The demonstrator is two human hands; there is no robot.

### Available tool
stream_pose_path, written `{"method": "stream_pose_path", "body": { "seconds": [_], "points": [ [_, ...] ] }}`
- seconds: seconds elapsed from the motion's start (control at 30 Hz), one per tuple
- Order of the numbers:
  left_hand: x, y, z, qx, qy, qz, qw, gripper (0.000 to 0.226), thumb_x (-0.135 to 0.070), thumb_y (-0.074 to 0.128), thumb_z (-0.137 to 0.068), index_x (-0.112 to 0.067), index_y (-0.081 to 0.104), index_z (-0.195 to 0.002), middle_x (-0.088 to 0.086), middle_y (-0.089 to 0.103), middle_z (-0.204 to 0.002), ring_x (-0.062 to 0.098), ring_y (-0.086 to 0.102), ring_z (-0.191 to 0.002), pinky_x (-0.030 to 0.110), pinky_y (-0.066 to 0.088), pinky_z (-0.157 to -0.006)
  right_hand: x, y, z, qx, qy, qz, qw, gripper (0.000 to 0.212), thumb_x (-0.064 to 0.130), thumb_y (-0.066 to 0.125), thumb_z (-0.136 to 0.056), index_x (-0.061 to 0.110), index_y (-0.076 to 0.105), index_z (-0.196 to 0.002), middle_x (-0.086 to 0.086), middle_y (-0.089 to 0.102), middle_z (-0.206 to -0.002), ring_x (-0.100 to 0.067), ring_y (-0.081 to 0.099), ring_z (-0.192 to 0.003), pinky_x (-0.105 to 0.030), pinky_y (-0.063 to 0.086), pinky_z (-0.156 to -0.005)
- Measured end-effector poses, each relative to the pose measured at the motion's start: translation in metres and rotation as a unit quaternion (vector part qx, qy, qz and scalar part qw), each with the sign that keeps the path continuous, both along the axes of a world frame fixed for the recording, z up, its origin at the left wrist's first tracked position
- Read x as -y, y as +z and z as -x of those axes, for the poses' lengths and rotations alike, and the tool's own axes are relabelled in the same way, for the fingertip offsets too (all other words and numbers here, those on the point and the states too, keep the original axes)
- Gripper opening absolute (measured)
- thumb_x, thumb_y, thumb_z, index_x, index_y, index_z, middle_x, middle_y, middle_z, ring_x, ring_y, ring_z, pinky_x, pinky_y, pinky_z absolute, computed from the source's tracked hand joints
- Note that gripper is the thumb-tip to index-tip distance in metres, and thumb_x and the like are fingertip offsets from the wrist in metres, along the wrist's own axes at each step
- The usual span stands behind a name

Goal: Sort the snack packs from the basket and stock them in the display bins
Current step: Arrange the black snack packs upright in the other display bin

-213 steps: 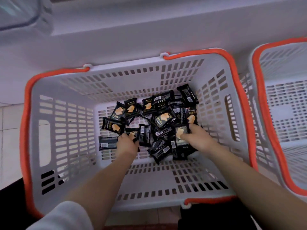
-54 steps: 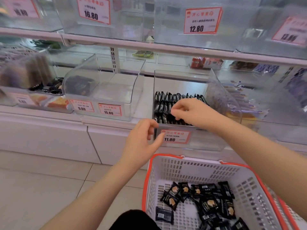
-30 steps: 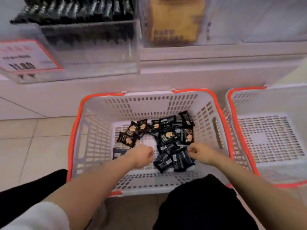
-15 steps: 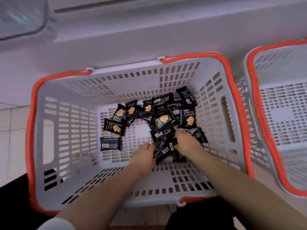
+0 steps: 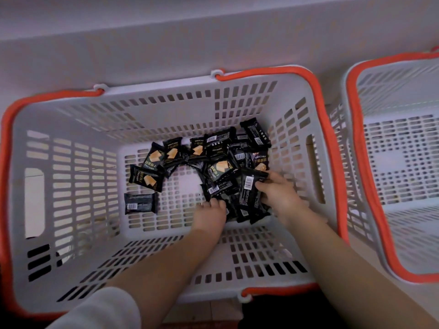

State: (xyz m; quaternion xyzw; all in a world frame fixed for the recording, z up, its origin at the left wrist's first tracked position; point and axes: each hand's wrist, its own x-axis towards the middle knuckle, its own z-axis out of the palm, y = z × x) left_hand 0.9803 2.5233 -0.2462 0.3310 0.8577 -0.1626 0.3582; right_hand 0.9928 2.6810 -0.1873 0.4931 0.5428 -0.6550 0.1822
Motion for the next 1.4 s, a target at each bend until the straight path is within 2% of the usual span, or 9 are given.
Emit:
{"method": "stream_pose_path", "body": {
  "seconds": [0.13, 0.27, 0.33, 0.47, 0.57, 0.7, 0.87, 1.2, 1.4],
  "points": [
    [0.001, 0.004, 0.005, 0.020, 0.005, -0.010, 1.000, 0.039, -0.013, 0.053, -0.086, -0.006, 0.039, -0.123, 0.013, 0.052, -0.120, 0.029, 0.054, -0.107, 0.035, 0.043, -0.083, 0.013, 0.009, 0.001, -0.036, -0.191, 0.176, 0.965, 0.025, 0.003, 0.035, -0.097, 0.008, 0.058, -0.106, -0.010, 0.065, -0.094, -0.024, 0.062, -0.086, -0.036, 0.051, -0.073],
    [0.014, 0.026, 0.024, 0.187, 0.231, -0.112, 0.948, 0.033, -0.030, 0.056, -0.086, -0.012, 0.047, -0.112, 0.009, 0.060, -0.100, 0.023, 0.060, -0.085, 0.032, 0.048, -0.065, 0.017, 0.020, 0.003, -0.037, -0.235, 0.275, 0.932, 0.031, 0.016, 0.033, -0.100, 0.005, 0.060, -0.109, -0.012, 0.069, -0.092, -0.022, 0.066, -0.077, -0.033, 0.054, -0.066],
    [0.020, 0.039, 0.035, 0.294, 0.451, -0.204, 0.818, 0.015, -0.021, 0.047, -0.091, -0.010, 0.053, -0.099, 0.006, 0.058, -0.083, 0.020, 0.055, -0.070, 0.029, 0.042, -0.060, 0.020, 0.023, 0.005, -0.018, -0.234, 0.289, 0.928, 0.036, 0.028, 0.034, -0.100, 0.005, 0.060, -0.102, -0.006, 0.066, -0.070, -0.013, 0.056, -0.050, -0.022, 0.044, -0.044],
    [0.033, 0.061, 0.049, 0.470, 0.707, -0.335, 0.408, 0.043, -0.035, 0.031, -0.094, -0.005, 0.062, -0.093, 0.001, 0.048, -0.060, 0.011, 0.032, -0.044, 0.022, 0.026, -0.044, 0.027, 0.025, 0.006, -0.032, -0.202, 0.322, 0.924, 0.063, 0.059, 0.044, -0.086, 0.000, 0.063, -0.099, -0.005, 0.057, -0.067, -0.011, 0.044, -0.043, -0.019, 0.035, -0.037],
    [0.040, 0.069, 0.053, 0.514, 0.696, -0.383, 0.323, 0.051, -0.055, 0.043, -0.084, -0.011, 0.066, -0.072, -0.001, 0.049, -0.058, 0.010, 0.032, -0.043, 0.020, 0.025, -0.043, 0.033, 0.028, 0.004, -0.075, -0.164, 0.349, 0.919, 0.057, 0.046, 0.063, -0.071, -0.001, 0.064, -0.104, -0.005, 0.058, -0.072, -0.011, 0.050, -0.050, -0.020, 0.043, -0.045],
    [0.042, 0.070, 0.052, 0.515, 0.696, -0.388, 0.317, 0.043, -0.053, 0.047, -0.077, -0.016, 0.058, -0.057, 0.000, 0.053, -0.062, 0.011, 0.041, -0.047, 0.020, 0.031, -0.047, 0.036, 0.028, 0.000, -0.081, -0.146, 0.321, 0.932, 0.045, 0.041, 0.059, -0.078, 0.003, 0.072, -0.097, -0.007, 0.068, -0.079, -0.016, 0.063, -0.063, -0.026, 0.052, -0.059],
    [0.048, 0.065, 0.049, 0.478, 0.726, -0.375, 0.323, 0.040, -0.040, 0.037, -0.096, -0.010, 0.063, -0.105, 0.009, 0.072, -0.094, 0.021, 0.070, -0.080, 0.033, 0.048, -0.076, 0.042, 0.027, -0.002, -0.056, -0.116, 0.242, 0.962, 0.035, 0.036, 0.044, -0.097, 0.011, 0.068, -0.097, -0.008, 0.074, -0.087, -0.017, 0.072, -0.076, -0.027, 0.055, -0.059],
    [0.046, 0.053, 0.035, 0.350, 0.663, -0.330, 0.573, 0.036, -0.031, 0.058, -0.089, -0.013, 0.053, -0.120, 0.004, 0.068, -0.103, 0.015, 0.068, -0.088, 0.027, 0.055, -0.070, 0.077, 0.010, 0.006, -0.024, 0.099, -0.040, 0.994, 0.014, 0.023, 0.051, -0.095, 0.014, 0.058, -0.087, -0.008, 0.063, -0.092, -0.017, 0.059, -0.082, -0.033, 0.049, -0.076],
    [0.060, 0.047, 0.040, 0.298, 0.644, -0.319, 0.628, 0.028, -0.020, 0.068, -0.083, -0.023, 0.054, -0.107, -0.007, 0.067, -0.097, 0.002, 0.064, -0.080, 0.016, 0.047, -0.058, 0.064, -0.011, 0.018, -0.022, 0.246, -0.151, 0.957, 0.033, 0.027, 0.038, -0.100, 0.001, 0.058, -0.100, -0.012, 0.062, -0.090, -0.027, 0.059, -0.082, -0.041, 0.048, -0.079]
  ]
}}
